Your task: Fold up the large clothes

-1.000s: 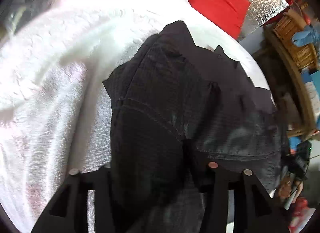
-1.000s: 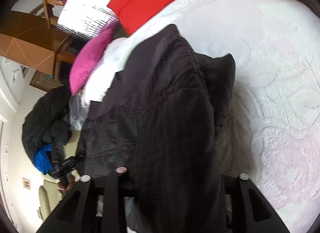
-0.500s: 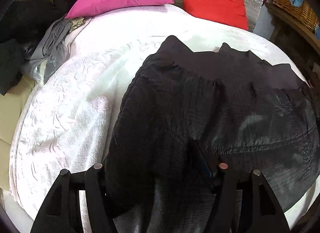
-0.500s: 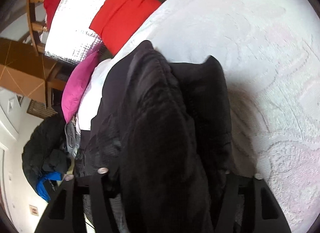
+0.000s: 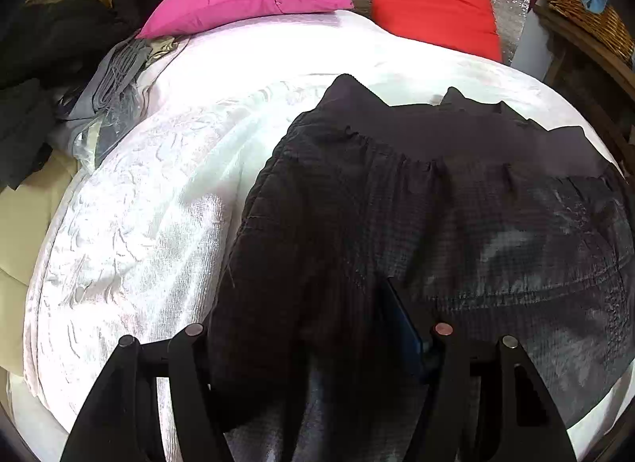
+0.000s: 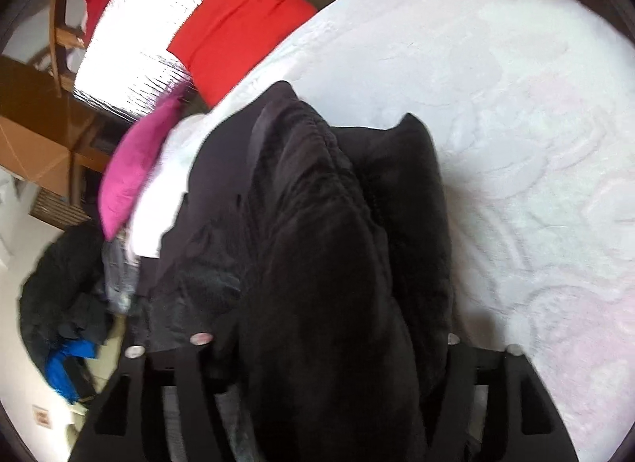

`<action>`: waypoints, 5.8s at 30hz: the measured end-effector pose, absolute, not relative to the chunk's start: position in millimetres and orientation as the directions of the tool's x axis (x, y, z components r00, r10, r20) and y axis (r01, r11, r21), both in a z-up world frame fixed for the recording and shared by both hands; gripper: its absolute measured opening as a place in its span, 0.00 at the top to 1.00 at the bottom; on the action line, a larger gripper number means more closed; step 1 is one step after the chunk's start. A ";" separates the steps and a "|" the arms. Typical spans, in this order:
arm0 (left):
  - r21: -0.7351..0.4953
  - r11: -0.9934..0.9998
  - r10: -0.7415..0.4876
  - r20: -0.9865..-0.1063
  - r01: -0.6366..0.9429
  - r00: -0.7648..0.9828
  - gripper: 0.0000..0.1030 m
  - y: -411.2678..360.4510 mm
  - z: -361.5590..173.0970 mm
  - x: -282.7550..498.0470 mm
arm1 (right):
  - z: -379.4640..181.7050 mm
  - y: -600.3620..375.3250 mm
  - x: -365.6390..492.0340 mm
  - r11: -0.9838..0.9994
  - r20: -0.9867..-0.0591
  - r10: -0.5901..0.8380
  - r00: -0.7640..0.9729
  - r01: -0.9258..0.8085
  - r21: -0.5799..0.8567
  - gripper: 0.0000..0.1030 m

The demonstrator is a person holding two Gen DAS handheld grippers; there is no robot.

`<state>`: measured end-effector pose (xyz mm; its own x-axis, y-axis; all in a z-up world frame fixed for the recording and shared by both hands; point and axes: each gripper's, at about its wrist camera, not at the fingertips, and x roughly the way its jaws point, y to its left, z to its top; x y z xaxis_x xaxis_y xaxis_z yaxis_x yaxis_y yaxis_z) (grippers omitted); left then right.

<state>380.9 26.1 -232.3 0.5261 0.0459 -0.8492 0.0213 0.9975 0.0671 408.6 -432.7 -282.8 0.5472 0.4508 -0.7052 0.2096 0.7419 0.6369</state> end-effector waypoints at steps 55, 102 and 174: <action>-0.003 0.998 0.030 -0.852 -0.061 0.522 0.39 29.4 -230.6 433.7 | -247.6 -449.7 403.1 0.817 -0.733 0.197 0.652 0.304 0.490 0.25; -0.238 0.970 -0.232 -0.867 0.041 0.441 0.23 87.8 -226.7 370.1 | -234.3 -458.5 324.4 0.693 -0.655 0.415 0.632 0.247 0.677 0.20; 0.177 0.982 0.176 -0.759 -0.061 0.627 0.42 39.8 -205.6 303.7 | -235.9 -441.8 294.3 0.830 -0.775 0.219 0.593 0.304 0.467 0.41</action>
<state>303.7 39.8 -205.6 0.6270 0.1755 -0.7590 -0.0612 0.9824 0.1766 294.3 -441.8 -235.9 0.5932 0.2186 -0.7748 0.3041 0.8303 0.4671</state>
